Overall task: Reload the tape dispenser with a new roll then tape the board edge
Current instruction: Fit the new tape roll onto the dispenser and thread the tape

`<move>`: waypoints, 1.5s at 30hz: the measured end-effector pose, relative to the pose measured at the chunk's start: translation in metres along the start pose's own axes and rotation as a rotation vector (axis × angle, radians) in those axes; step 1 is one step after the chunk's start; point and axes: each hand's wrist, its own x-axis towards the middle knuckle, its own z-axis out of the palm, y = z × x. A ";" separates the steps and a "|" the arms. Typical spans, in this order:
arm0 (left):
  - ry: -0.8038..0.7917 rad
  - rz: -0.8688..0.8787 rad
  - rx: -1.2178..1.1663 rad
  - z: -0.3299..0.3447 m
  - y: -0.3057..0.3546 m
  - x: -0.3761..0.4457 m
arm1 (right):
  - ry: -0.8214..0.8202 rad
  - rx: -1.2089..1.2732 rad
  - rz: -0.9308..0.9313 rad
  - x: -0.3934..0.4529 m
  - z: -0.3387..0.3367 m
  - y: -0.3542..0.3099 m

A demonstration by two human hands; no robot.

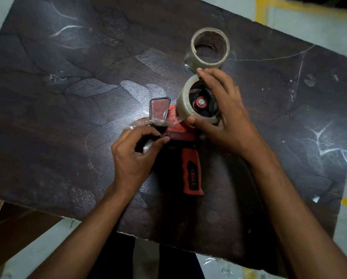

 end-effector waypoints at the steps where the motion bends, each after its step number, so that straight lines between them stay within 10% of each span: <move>1: 0.011 -0.019 -0.018 0.000 0.001 0.000 | -0.009 0.006 -0.005 0.000 0.000 0.001; 15: 0.112 -0.284 -0.331 0.014 0.013 -0.015 | 0.040 0.008 -0.002 -0.003 0.004 0.002; 31: -0.257 -0.393 -0.481 -0.025 -0.003 -0.002 | -0.119 -0.081 -0.005 0.012 0.000 -0.005; 45: -0.036 -0.652 -0.666 -0.024 0.006 0.009 | -0.095 -0.079 0.053 0.010 0.005 -0.011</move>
